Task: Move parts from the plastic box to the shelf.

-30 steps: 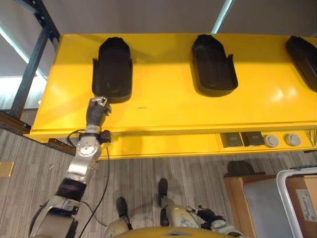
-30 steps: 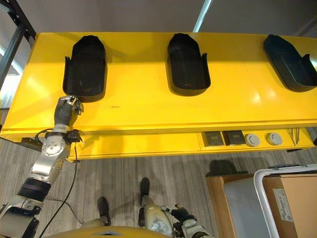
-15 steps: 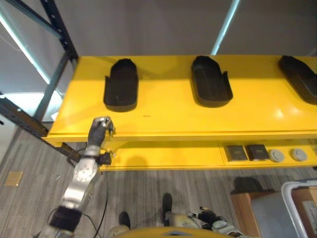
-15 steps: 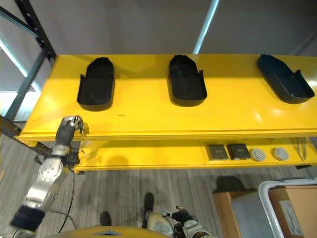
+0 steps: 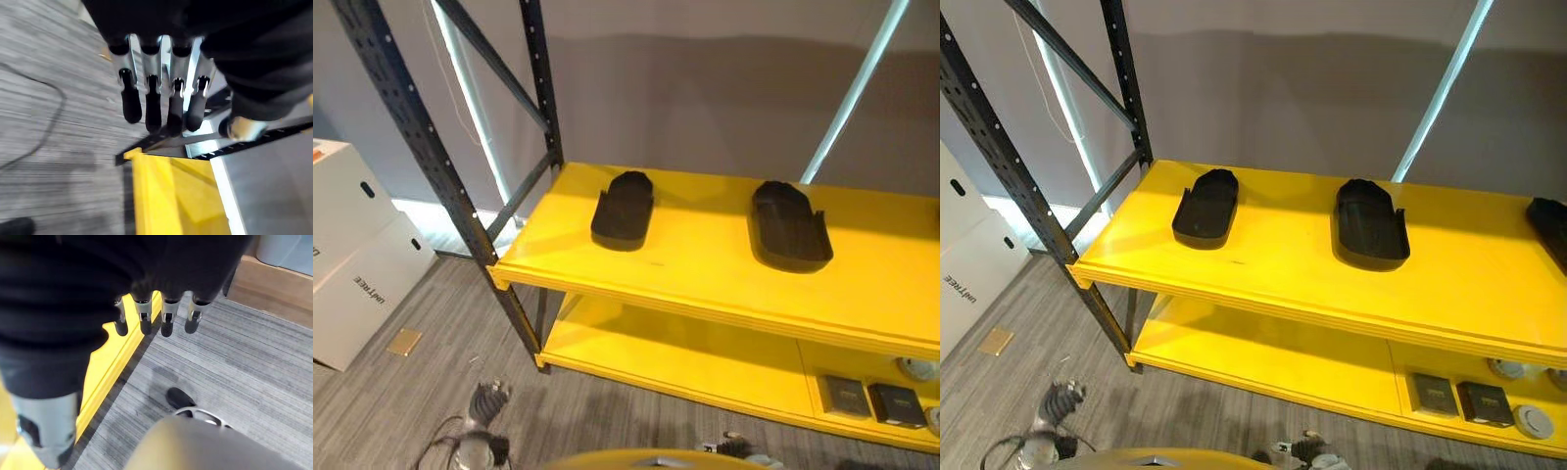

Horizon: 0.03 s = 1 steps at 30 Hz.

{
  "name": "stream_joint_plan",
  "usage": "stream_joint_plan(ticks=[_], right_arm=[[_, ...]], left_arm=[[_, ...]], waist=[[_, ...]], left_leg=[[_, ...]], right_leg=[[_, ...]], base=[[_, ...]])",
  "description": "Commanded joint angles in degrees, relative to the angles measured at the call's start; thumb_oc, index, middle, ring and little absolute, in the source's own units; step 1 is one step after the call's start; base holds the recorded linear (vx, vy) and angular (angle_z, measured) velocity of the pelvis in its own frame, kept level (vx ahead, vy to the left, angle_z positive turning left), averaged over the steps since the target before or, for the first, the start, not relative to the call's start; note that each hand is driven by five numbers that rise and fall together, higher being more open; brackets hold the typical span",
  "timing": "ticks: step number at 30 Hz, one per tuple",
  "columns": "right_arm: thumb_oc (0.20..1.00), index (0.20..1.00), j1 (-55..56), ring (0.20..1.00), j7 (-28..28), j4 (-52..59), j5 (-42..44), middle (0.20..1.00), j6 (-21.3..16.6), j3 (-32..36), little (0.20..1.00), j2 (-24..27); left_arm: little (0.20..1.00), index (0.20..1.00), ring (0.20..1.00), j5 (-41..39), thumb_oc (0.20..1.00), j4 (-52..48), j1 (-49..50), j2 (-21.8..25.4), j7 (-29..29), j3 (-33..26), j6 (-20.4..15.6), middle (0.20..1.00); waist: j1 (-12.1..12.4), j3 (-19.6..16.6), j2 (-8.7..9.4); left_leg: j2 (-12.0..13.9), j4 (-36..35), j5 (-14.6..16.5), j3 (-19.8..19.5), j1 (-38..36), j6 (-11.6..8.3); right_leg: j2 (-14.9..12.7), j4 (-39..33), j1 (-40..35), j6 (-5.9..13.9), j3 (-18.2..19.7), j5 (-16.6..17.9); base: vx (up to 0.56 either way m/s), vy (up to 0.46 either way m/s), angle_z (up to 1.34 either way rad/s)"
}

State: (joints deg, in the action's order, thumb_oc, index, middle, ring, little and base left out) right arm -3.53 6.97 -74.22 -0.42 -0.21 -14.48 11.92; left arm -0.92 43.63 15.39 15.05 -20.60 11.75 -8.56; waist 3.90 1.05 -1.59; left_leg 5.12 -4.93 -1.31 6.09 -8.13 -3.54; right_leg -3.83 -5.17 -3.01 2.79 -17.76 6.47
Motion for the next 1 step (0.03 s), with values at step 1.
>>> stream_joint_plan(ticks=[1], right_arm=[[1.0, 1.0, -3.1, 1.0, 1.2, -3.0, 0.0, 1.0, -0.6, -1.3, 1.0, -2.7]], left_arm=[[1.0, 1.0, 1.0, -2.5, 1.0, -0.5, -5.4, 0.6, 0.4, -2.3, -0.7, 1.0]], waist=[[-0.4, 2.4, 2.52]], left_leg=[[1.2, -0.1, 3.9, -4.7, 0.7, -0.05]], right_leg=[[-4.6, 0.2, -6.2, 4.74, -0.1, -8.9]], base=[[-0.01, 0.038, 0.02]])
